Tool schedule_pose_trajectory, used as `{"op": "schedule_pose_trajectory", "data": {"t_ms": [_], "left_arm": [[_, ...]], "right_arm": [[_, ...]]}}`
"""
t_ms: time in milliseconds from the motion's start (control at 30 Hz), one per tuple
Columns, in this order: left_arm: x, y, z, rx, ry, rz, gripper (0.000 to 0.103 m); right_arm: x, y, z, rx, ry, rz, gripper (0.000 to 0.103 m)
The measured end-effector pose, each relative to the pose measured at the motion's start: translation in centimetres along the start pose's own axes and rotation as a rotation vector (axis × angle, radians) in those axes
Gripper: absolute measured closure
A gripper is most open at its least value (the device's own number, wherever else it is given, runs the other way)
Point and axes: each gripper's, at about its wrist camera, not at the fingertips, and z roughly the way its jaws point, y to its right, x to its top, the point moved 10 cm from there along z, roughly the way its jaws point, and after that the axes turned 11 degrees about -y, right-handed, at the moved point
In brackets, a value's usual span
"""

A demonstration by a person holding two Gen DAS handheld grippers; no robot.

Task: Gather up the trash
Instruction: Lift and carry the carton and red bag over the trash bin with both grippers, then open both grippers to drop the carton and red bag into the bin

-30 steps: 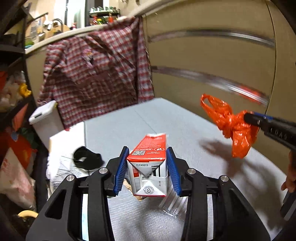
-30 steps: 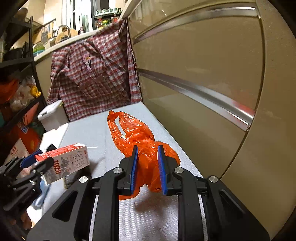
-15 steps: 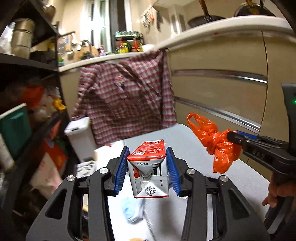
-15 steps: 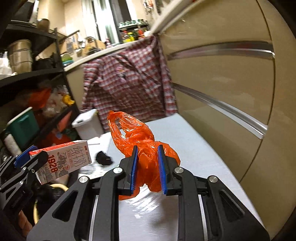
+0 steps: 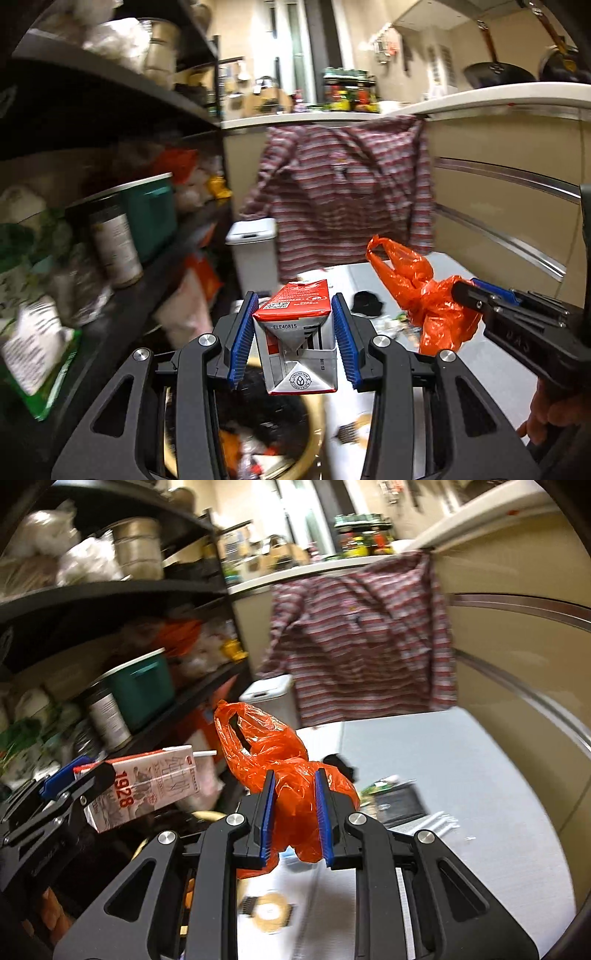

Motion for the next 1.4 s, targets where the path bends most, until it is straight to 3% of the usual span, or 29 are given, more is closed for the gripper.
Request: {"op": "schedule_pose_trajectory", "data": {"t_ms": [233, 567, 867, 1167, 1233, 1267, 1300, 1333, 1400], "left_arm": [[-1.9, -5.7, -1.2, 0.103, -0.002, -0.060, 0.063], [-4.1, -9.9, 0.7, 0.150, -0.041, -0.140, 0.062], [-5.8, -12.7, 2.9, 0.201, -0.078, -0.177, 0.062], [-6.2, -12.7, 4.6, 0.243, -0.090, -0.123, 0.062], [-6.3, -12.8, 5.0, 0.258, -0.100, -0.116, 0.061], [-6.4, -13.0, 5.0, 0.268, -0.101, -0.118, 0.056], [-6.4, -13.1, 5.0, 0.275, -0.096, -0.125, 0.048], [-6.4, -13.4, 4.8, 0.287, -0.089, -0.140, 0.035], [-6.3, -14.2, 4.3, 0.319, -0.068, -0.175, 0.025]], "right_arm": [[-1.4, -5.9, 1.8, 0.069, -0.034, -0.066, 0.082], [-3.7, -10.9, 5.6, 0.120, -0.115, -0.099, 0.082], [-5.1, -13.1, 8.5, 0.123, -0.162, -0.116, 0.082], [-5.8, -13.9, 10.8, 0.137, -0.207, -0.113, 0.081], [-6.0, -14.1, 11.2, 0.155, -0.225, -0.110, 0.076], [-6.1, -14.3, 11.3, 0.162, -0.229, -0.110, 0.073], [-6.1, -14.3, 11.3, 0.168, -0.232, -0.107, 0.063], [-6.0, -14.3, 11.2, 0.168, -0.222, -0.103, 0.058], [-5.8, -14.0, 11.1, 0.158, -0.209, -0.090, 0.053]]}}
